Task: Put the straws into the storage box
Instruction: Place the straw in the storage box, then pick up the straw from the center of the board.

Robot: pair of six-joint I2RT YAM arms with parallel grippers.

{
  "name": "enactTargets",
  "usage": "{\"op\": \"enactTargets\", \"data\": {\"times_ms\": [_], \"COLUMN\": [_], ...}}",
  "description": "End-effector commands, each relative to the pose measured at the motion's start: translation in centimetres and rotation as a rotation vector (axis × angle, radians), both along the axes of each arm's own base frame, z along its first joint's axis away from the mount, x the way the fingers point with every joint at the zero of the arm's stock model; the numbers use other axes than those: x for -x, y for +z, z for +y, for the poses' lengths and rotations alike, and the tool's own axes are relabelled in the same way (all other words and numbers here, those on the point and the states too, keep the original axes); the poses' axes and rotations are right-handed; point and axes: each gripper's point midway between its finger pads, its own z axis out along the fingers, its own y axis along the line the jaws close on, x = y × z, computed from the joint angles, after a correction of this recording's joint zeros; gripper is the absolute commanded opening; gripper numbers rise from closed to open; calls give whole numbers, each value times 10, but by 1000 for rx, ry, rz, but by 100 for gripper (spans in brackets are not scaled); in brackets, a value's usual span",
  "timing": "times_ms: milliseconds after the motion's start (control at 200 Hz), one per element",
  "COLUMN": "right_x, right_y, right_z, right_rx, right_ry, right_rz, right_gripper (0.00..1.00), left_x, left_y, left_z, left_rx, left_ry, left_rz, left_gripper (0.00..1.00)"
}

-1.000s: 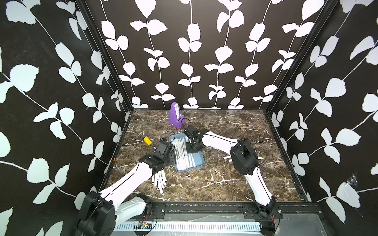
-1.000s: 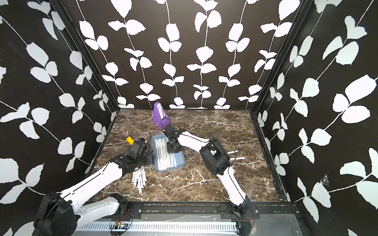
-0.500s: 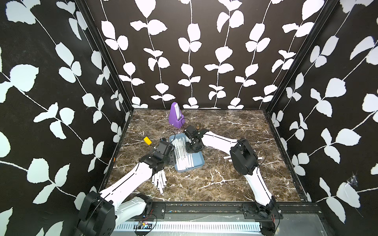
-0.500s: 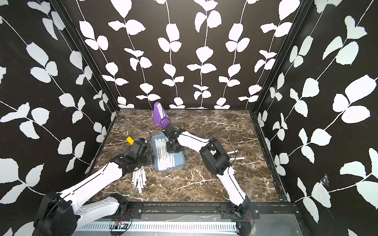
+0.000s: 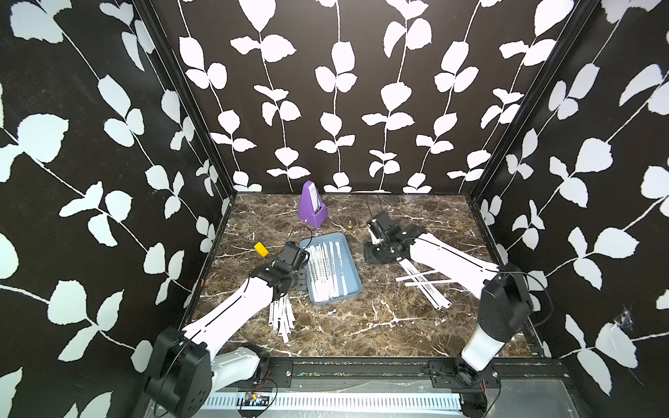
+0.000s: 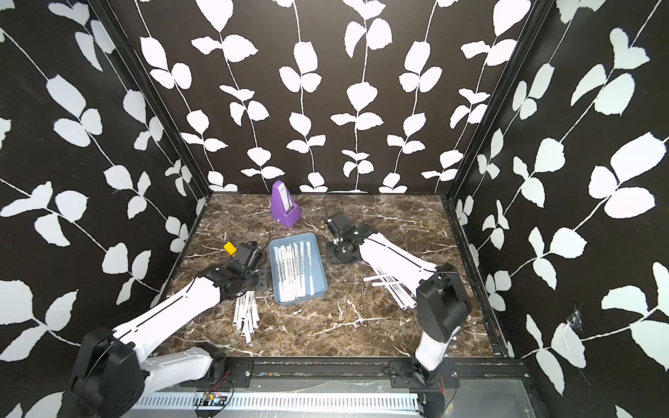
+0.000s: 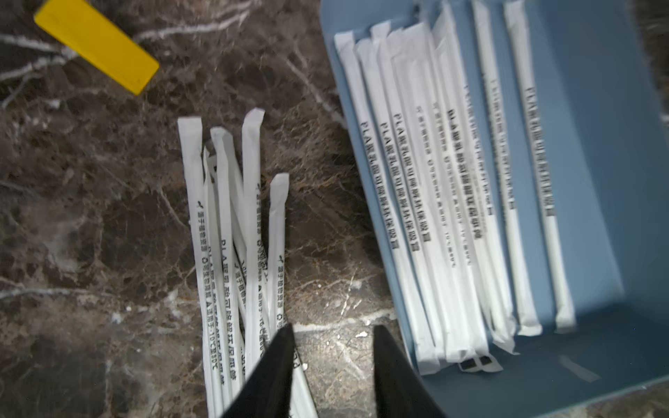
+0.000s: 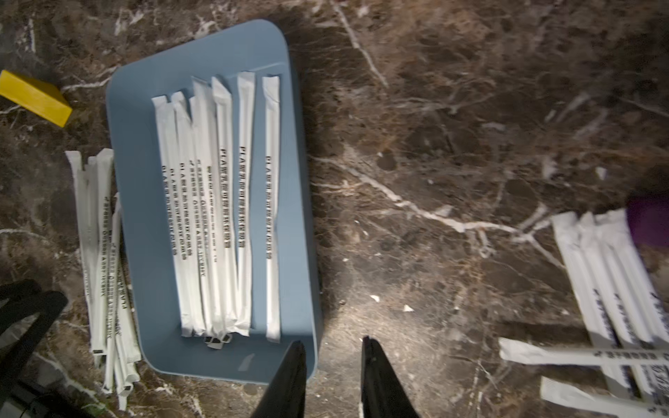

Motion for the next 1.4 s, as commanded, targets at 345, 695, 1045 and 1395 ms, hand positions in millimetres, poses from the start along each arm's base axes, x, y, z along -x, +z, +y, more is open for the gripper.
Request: {"op": "enactTargets", "data": {"times_ms": [345,695,1045,1395], "right_x": [13,24,20,19], "right_y": [-30,-49,-48,-45], "right_z": [13,10,16,20], "right_rx": [-56,-56,-50,-47], "right_ry": [39,45,57,65], "right_rz": [35,78,82,78], "right_gripper": [29,29,29,28], "left_x": [26,20,17,10], "left_y": [-41,-58,-68,-44], "left_z": [20,28,26,24], "left_rx": [-105,-108,-100,-83], "left_ry": [15,26,12,8], "left_rz": [231,286,318,272], "left_gripper": [22,20,15,4]}}
